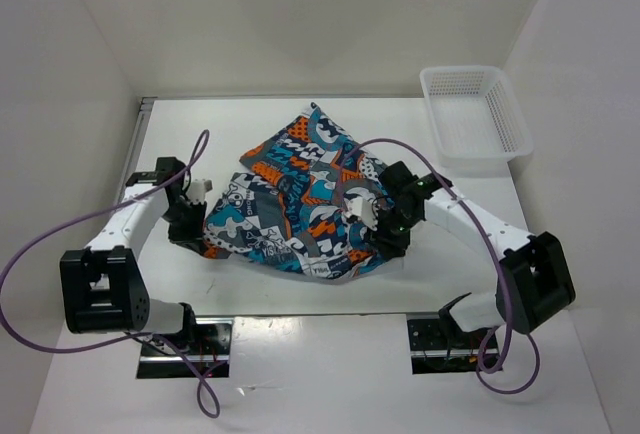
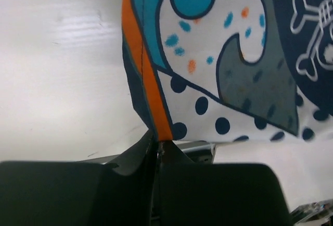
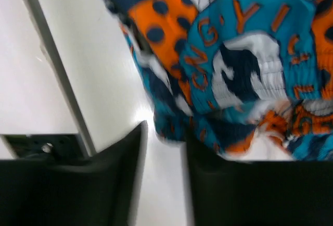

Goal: Fold and stack the shorts
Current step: Flatten the shorts out

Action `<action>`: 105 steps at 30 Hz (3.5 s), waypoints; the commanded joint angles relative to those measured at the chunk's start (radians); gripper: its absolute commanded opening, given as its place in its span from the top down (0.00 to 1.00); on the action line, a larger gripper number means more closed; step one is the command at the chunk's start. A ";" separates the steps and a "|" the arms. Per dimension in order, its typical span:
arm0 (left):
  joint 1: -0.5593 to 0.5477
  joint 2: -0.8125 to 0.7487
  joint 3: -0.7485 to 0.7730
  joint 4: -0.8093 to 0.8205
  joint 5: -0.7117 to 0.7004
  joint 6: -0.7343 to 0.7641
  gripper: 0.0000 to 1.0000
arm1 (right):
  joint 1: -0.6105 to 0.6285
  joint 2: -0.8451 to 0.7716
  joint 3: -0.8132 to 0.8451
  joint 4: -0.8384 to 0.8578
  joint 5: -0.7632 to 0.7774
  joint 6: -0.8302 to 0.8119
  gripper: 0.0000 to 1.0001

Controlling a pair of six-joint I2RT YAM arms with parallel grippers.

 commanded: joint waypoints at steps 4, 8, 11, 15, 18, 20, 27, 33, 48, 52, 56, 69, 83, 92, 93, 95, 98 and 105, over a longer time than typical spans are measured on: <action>-0.062 -0.066 -0.038 -0.054 -0.081 0.003 0.78 | -0.004 -0.075 0.030 0.006 0.051 -0.011 0.21; -0.062 -0.075 -0.063 -0.044 -0.138 0.003 0.73 | -0.046 -0.110 0.173 0.067 -0.070 0.172 0.21; -0.050 -0.066 -0.051 -0.025 -0.152 0.003 0.67 | -0.149 -0.097 0.235 0.211 -0.110 0.375 0.26; -0.040 -0.008 0.027 -0.005 -0.170 0.003 0.61 | -0.189 -0.002 0.178 0.447 0.203 0.566 0.26; -0.031 0.035 0.099 0.037 -0.221 0.003 0.50 | -0.189 0.051 0.136 0.524 0.366 0.566 0.26; -0.031 0.080 0.174 0.073 -0.230 0.003 0.38 | -0.189 0.060 0.091 0.570 0.443 0.551 0.26; -0.115 0.359 0.443 0.257 -0.109 0.003 0.32 | -0.189 0.170 0.026 0.633 0.569 0.511 0.22; -0.160 0.503 0.523 0.268 -0.086 0.003 0.32 | -0.189 0.276 0.037 0.687 0.569 0.482 0.22; -0.171 0.675 0.699 0.354 -0.017 0.003 0.31 | -0.197 0.586 0.421 0.711 0.520 0.431 0.86; -0.171 0.675 0.709 0.364 -0.053 0.003 0.31 | -0.148 0.690 0.605 0.760 0.598 0.482 1.00; -0.148 0.675 0.750 0.373 -0.078 0.003 0.29 | -0.108 0.834 0.828 0.816 0.715 0.532 1.00; -0.108 0.826 0.868 0.449 -0.181 0.003 0.27 | -0.067 0.944 0.930 0.794 0.732 0.551 0.12; -0.097 0.599 0.541 0.517 -0.208 0.003 0.27 | -0.091 0.482 0.548 0.600 0.438 0.479 0.18; -0.097 0.407 0.485 0.421 -0.204 0.003 0.23 | -0.114 0.301 0.273 0.461 0.184 0.370 0.19; -0.097 0.395 0.465 0.411 -0.195 0.003 0.23 | -0.114 0.301 0.250 0.472 0.184 0.370 0.19; -0.097 0.358 0.388 0.396 -0.172 0.003 0.23 | -0.134 0.301 0.239 0.497 0.184 0.370 0.19; -0.106 0.329 0.307 0.396 -0.132 0.003 0.23 | -0.162 0.339 0.239 0.506 0.154 0.398 0.17; -0.138 0.350 0.247 0.422 -0.090 0.003 0.23 | -0.171 0.414 0.268 0.527 0.131 0.417 0.14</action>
